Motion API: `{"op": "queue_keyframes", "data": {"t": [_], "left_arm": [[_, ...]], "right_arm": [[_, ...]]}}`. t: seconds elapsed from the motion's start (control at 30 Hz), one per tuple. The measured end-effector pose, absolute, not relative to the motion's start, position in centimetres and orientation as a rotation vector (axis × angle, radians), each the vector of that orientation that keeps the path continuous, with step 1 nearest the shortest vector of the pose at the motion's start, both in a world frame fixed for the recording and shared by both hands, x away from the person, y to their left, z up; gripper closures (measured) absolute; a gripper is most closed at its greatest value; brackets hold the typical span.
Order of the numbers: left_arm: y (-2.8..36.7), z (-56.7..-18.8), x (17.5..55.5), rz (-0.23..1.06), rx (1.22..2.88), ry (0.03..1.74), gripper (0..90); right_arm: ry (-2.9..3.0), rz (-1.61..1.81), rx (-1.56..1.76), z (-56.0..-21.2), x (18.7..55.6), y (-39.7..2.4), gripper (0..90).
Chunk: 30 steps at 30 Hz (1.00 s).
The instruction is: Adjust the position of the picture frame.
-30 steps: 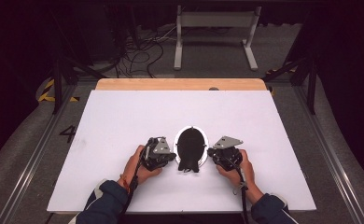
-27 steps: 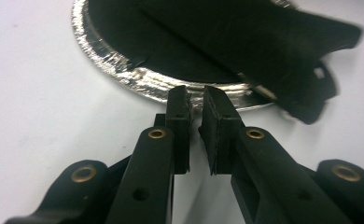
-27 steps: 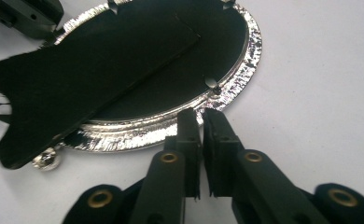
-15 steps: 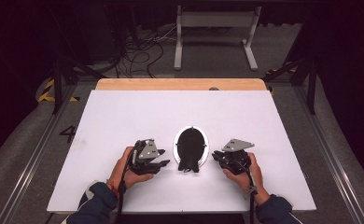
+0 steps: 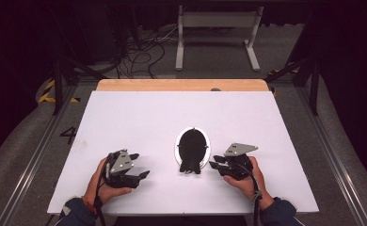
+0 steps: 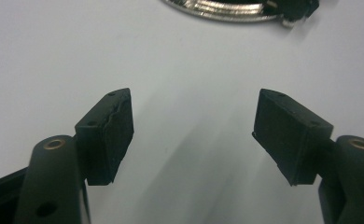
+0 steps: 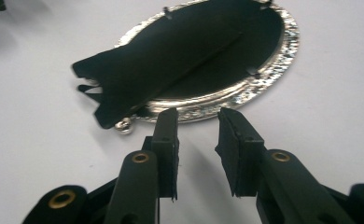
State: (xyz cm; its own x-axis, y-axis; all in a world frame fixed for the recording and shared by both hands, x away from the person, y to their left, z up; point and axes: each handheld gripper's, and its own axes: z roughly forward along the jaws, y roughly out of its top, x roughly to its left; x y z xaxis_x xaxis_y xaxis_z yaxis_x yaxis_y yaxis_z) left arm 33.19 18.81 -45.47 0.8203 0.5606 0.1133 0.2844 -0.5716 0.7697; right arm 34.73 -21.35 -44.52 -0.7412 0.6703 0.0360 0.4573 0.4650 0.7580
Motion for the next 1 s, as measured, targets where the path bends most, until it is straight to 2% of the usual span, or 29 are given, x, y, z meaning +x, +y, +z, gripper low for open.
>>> {"op": "queue_keyframes", "data": {"t": [0.17, 0.5, 0.77, 1.0], "left_arm": [[21.0, -45.8, 32.3, 0.458, 2.184, 0.686, 26.2], [24.1, -46.1, 30.6, 0.466, 2.142, 0.776, 23.6], [24.0, -46.3, 30.4, 0.450, 2.139, 0.773, 23.2], [23.8, -46.5, 30.5, 0.443, 2.157, 0.768, 22.8]], "right_arm": [[2.494, 1.128, 0.925, -44.7, 34.4, -20.7, 70.0], [2.545, 1.113, 0.890, -44.7, 33.5, -19.6, 64.2], [2.573, 1.119, 0.839, -44.8, 32.9, -18.5, 61.2], [2.576, 1.081, 0.855, -45.4, 32.9, -17.4, 54.3]]}}
